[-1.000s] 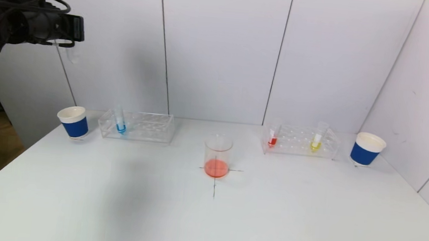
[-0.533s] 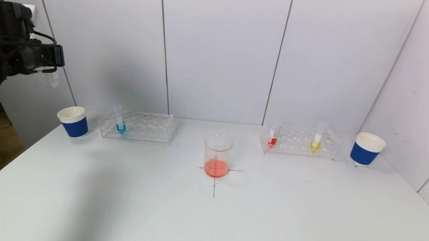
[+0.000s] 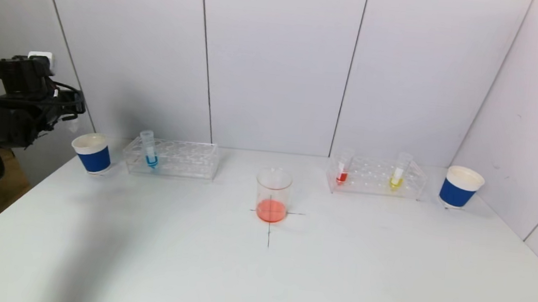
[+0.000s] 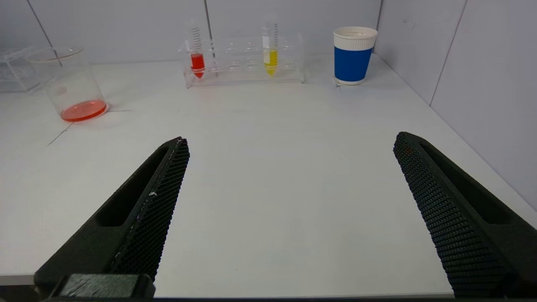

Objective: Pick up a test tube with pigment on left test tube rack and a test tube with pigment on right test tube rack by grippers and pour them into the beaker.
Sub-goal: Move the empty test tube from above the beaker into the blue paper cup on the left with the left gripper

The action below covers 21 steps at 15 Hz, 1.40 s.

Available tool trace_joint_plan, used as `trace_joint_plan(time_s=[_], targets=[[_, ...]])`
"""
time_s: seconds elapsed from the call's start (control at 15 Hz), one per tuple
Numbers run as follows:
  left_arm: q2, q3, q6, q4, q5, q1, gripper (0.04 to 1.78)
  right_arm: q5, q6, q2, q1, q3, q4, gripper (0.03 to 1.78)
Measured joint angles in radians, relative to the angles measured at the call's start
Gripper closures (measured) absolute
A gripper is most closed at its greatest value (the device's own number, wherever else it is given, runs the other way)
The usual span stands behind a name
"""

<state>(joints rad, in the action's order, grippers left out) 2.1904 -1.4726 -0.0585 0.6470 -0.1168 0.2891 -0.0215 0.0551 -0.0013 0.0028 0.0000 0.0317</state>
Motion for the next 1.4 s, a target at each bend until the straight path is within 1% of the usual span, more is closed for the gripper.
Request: trace_joint_plan(time_s=[0.13, 0.4, 0.93, 1.4], targets=[[0.035, 0.002, -0.003, 0.038, 0.000, -0.001, 1.38, 0.000, 0.000, 0.000, 0.000, 0.000, 0.000, 0.04], [0.062, 0.034, -0.006, 0.065, 0.000, -0.009, 1.38, 0.000, 0.000, 0.000, 0.000, 0.000, 0.000, 0.04], [0.065, 0.138, -0.010, 0.158, -0.001, -0.041, 1.38, 0.000, 0.000, 0.000, 0.000, 0.000, 0.000, 0.04], [0.047, 0.177, -0.008, 0.167, -0.005, -0.043, 1.38, 0.000, 0.000, 0.000, 0.000, 0.000, 0.000, 0.04]])
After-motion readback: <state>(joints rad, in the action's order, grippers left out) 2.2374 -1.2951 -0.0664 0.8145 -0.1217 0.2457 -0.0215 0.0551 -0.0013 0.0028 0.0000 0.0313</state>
